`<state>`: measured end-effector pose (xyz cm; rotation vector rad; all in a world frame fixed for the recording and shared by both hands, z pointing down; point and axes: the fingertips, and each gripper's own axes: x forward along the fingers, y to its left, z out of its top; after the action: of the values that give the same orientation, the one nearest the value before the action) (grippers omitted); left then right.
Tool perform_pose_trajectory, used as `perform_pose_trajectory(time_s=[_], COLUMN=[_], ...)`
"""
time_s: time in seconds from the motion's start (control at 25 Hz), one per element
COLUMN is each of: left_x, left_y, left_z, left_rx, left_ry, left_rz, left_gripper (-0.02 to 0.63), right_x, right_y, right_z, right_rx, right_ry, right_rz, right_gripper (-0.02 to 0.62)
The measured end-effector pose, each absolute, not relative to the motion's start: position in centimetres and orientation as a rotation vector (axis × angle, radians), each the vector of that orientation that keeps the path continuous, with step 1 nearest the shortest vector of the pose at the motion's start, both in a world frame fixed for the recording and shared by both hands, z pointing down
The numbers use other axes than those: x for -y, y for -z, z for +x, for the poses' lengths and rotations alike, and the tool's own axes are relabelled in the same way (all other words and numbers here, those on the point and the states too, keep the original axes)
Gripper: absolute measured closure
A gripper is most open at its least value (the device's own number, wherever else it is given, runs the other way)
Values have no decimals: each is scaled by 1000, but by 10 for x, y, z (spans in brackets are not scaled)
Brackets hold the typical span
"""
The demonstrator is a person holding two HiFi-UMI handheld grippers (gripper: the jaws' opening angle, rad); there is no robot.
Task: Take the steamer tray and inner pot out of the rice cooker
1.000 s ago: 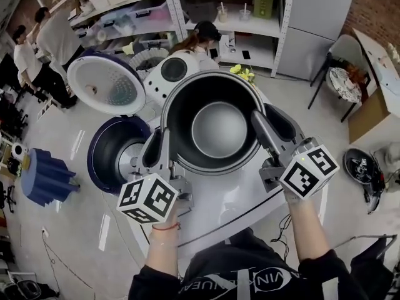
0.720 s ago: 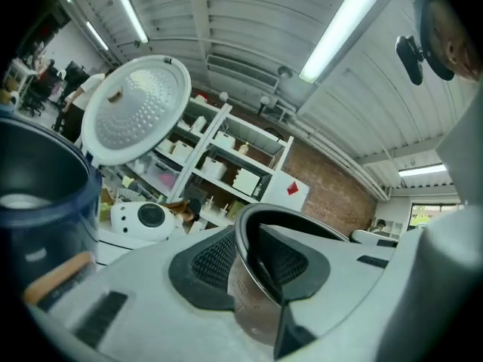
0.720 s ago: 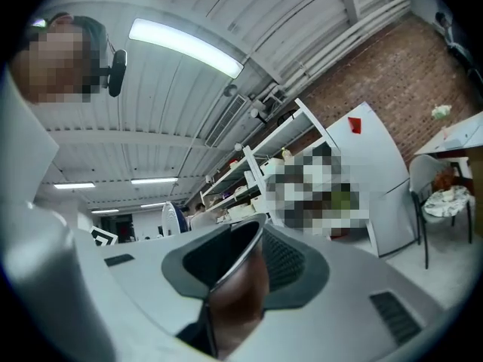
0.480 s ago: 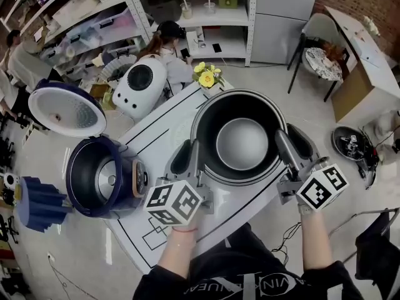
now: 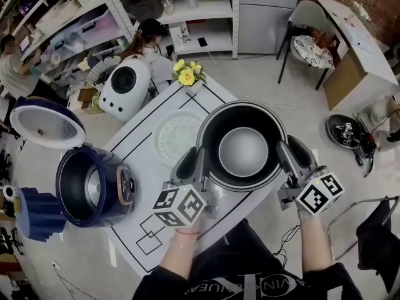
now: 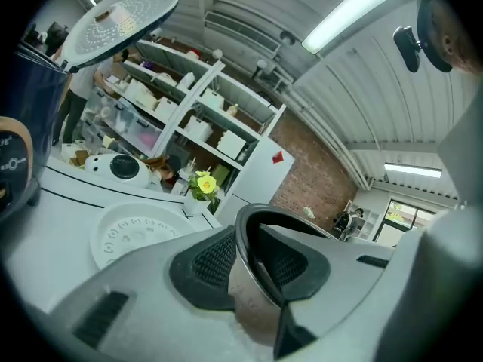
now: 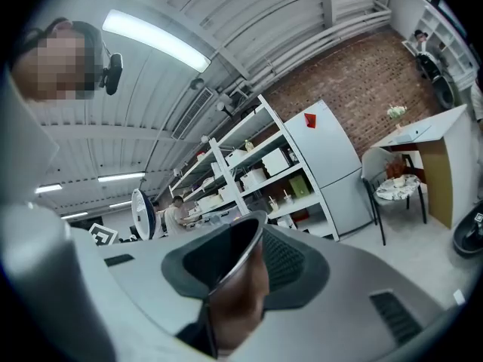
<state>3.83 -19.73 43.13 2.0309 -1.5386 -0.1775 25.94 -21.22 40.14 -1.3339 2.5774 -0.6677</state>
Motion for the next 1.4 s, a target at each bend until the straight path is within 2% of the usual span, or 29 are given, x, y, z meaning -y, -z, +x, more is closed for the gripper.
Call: perform_pose_trajectory(time_s=[0.64,1.12,1.4], left_x=[198,205,204], left_y=[-463,-463,-463], left_z=[56,60,60], left_rx=[1531,1565,1547], left_ry=[72,-15,-21], left_rz=[2010,2050,2057], left_gripper=[522,522,523], right_x=[208,217,216], right_y=[-463,-468,-468], right_z=[281,284,283], right_rx=[-2578,-2635,-2756], right_ry=[863,822,747], right_rz=[-1356,-1377,-1383], right_gripper=[483,482,456])
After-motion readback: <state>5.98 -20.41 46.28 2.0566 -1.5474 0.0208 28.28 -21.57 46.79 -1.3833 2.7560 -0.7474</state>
